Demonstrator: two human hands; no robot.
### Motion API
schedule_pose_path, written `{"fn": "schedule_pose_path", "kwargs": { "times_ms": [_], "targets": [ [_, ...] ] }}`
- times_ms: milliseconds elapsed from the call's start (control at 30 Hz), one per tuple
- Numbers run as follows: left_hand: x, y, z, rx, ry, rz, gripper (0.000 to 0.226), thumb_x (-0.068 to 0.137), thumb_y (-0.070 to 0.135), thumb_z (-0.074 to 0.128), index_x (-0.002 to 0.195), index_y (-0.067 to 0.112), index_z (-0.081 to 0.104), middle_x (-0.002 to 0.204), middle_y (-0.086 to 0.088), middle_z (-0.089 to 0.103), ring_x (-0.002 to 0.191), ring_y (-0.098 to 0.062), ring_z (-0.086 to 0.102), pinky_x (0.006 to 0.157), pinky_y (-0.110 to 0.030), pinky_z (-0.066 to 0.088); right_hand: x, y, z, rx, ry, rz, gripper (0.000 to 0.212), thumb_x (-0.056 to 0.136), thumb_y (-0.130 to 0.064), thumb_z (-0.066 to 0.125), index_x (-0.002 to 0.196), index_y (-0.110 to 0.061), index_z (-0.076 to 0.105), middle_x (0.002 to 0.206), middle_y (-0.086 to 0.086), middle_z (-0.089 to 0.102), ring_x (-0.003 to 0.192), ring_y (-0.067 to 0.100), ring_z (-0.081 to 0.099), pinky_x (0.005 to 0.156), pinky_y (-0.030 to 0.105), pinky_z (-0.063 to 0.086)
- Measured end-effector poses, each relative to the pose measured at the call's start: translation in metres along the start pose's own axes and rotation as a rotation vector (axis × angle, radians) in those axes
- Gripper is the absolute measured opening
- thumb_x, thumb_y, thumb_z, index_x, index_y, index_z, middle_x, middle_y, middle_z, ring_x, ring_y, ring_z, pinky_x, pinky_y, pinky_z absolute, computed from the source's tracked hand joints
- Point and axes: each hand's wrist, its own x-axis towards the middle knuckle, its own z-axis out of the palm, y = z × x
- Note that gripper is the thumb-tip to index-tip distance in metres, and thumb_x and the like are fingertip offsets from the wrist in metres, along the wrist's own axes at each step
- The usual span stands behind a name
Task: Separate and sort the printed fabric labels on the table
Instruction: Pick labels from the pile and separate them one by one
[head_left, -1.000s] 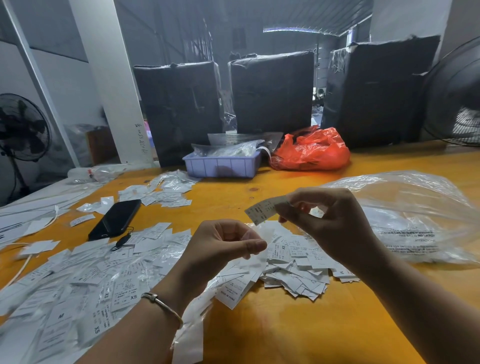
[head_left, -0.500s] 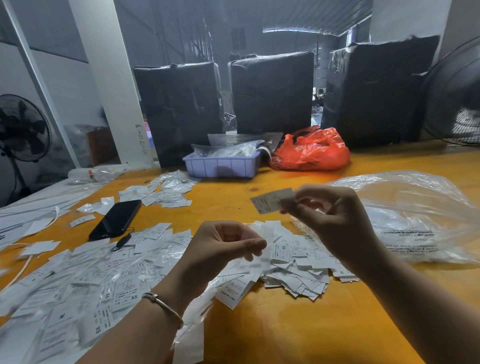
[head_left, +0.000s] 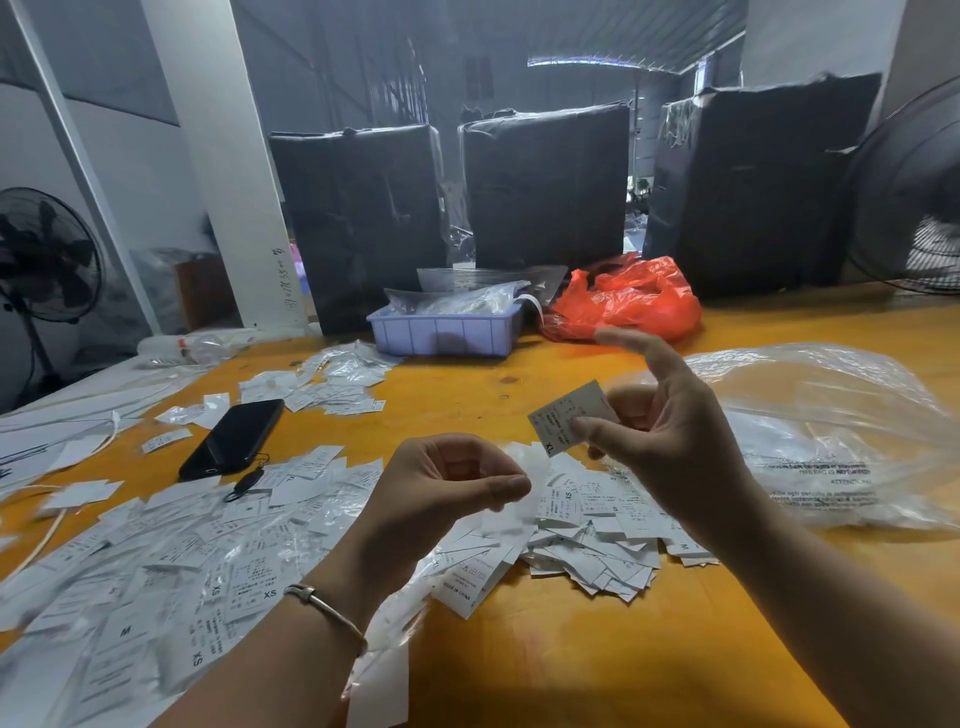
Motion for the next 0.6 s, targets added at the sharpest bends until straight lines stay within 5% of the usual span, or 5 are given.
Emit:
{"fn": "schedule_pose_path", "kwargs": {
  "times_ms": [100, 233, 500, 600],
  "targets": [
    [-0.001, 0.001, -0.001, 0.018, -0.004, 0.017, 0.013, 0.064, 0.025, 0.082, 0.072, 0.018, 0.076, 0.075, -0.005, 0.072, 0.068, -0.011, 0.065, 0.065, -0.018, 0.053, -0.001, -0.006, 0.0, -0.086, 0.089, -0.151, 0.072, 0.082, -0.004, 0.072, 0.14, -0.033, 0.04, 0.081, -0.001, 0.074, 0.067, 0.01, 0.07, 0.06, 0.027, 0.059],
    [-0.001, 0.001, 0.0, 0.027, -0.022, 0.042, 0.011, 0.065, 0.025, 0.082, 0.071, 0.02, 0.075, 0.074, -0.002, 0.071, 0.069, -0.01, 0.064, 0.066, -0.018, 0.052, -0.004, -0.016, 0.004, -0.27, 0.093, -0.38, 0.038, 0.085, -0.001, 0.067, 0.116, -0.023, 0.065, 0.08, -0.01, 0.07, 0.064, 0.004, 0.066, 0.055, 0.02, 0.054],
    [-0.001, 0.001, 0.001, 0.049, -0.008, 0.043, 0.01, 0.065, 0.026, 0.082, 0.071, 0.021, 0.075, 0.073, 0.0, 0.071, 0.069, -0.009, 0.065, 0.065, -0.018, 0.052, -0.01, -0.022, 0.007, -0.219, 0.081, -0.322, 0.052, 0.082, -0.003, 0.072, 0.127, -0.021, 0.054, 0.085, -0.004, 0.072, 0.073, 0.001, 0.068, 0.064, 0.011, 0.053],
    [-0.001, 0.001, 0.001, 0.047, -0.004, 0.038, 0.011, 0.065, 0.027, 0.082, 0.07, 0.02, 0.075, 0.073, 0.0, 0.071, 0.069, -0.009, 0.064, 0.065, -0.018, 0.052, -0.011, -0.021, 0.009, -0.259, 0.055, -0.323, 0.045, 0.08, -0.003, 0.073, 0.119, -0.017, 0.058, 0.083, -0.002, 0.072, 0.071, 0.003, 0.068, 0.056, 0.022, 0.057]
  ]
}}
